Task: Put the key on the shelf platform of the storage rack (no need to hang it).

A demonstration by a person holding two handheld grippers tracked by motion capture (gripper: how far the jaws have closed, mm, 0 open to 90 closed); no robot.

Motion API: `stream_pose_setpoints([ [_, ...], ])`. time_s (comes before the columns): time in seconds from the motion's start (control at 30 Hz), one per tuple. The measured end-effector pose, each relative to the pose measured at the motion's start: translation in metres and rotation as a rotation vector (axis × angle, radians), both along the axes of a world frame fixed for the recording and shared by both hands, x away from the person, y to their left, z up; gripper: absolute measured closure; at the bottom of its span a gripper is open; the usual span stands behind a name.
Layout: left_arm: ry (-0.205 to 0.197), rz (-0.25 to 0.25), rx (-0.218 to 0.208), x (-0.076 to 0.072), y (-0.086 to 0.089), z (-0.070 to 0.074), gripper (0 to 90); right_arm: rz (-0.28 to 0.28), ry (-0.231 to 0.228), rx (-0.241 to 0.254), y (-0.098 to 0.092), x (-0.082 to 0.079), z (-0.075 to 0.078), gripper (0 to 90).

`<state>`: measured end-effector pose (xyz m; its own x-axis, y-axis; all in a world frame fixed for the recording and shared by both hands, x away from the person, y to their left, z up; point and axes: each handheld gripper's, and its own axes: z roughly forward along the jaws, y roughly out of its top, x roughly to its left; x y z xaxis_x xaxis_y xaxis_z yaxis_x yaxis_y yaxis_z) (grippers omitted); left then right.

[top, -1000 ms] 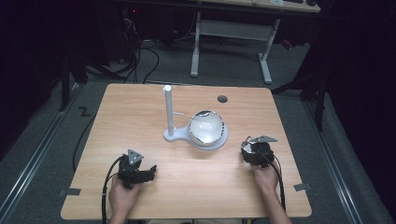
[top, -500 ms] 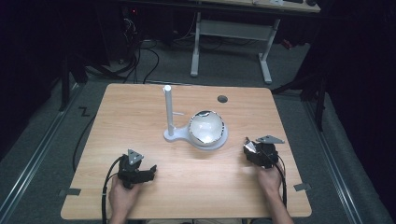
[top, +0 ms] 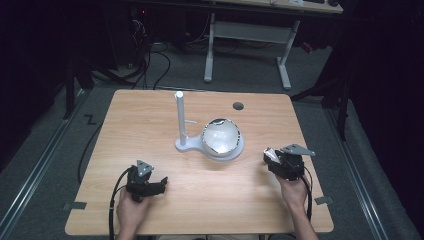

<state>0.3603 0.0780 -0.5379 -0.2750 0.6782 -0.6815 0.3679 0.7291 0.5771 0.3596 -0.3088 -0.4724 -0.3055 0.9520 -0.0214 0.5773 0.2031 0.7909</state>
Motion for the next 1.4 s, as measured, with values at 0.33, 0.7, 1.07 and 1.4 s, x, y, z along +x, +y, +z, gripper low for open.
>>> stream_pose_setpoints([
  [0.33,0.0,0.0,0.0,0.0,0.0,0.0,16.9,0.036,-0.033,0.033,-0.002,-0.009,0.018,50.7],
  [0.7,0.003,0.003,-0.004,0.0,0.0,0.0,16.9,0.083,-0.07,0.075,0.002,-0.018,0.037,50.7],
  [1.07,0.003,0.002,-0.003,0.0,0.0,0.0,16.9,0.149,-0.096,0.093,0.013,-0.023,0.051,50.7],
  [1.4,0.001,0.0,-0.001,0.0,0.0,0.0,16.9,0.198,-0.111,0.11,0.021,-0.023,0.063,50.8],
])
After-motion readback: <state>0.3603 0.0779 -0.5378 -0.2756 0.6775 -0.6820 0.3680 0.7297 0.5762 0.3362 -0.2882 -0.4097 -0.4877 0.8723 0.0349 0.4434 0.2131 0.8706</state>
